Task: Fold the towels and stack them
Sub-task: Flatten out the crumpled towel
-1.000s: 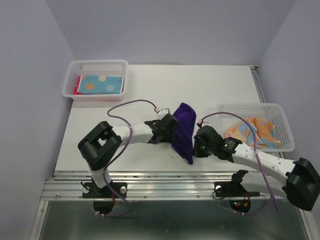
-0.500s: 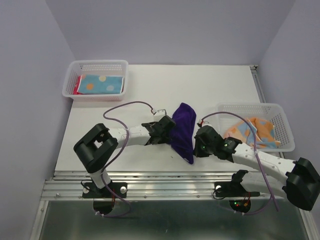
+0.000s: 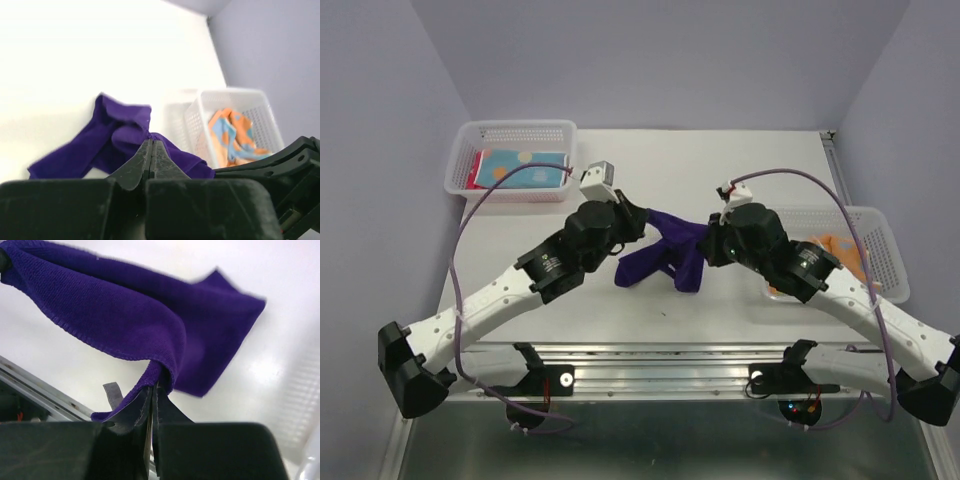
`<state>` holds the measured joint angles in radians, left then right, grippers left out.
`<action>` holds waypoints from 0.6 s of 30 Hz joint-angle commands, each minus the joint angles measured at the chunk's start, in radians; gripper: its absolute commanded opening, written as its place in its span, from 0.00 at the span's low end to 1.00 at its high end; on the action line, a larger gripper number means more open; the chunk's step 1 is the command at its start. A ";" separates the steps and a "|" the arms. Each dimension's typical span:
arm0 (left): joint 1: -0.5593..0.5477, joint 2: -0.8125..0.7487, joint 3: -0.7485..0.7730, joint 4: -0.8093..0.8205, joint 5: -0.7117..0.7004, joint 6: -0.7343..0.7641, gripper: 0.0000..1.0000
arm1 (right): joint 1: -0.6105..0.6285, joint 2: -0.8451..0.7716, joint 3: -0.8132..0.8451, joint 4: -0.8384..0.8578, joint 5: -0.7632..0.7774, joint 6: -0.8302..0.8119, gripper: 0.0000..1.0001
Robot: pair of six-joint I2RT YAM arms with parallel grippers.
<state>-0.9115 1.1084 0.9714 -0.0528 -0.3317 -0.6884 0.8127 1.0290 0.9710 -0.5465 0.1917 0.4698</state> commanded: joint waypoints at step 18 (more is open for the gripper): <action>0.020 -0.142 0.693 -0.012 0.221 0.325 0.00 | 0.002 0.350 1.258 -0.287 -0.720 -0.640 0.03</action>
<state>-0.8948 1.0290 1.5887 -0.0948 -0.2993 -0.3992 0.8127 1.3682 2.0525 -0.7658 -0.2314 -0.0917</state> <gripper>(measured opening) 0.017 0.034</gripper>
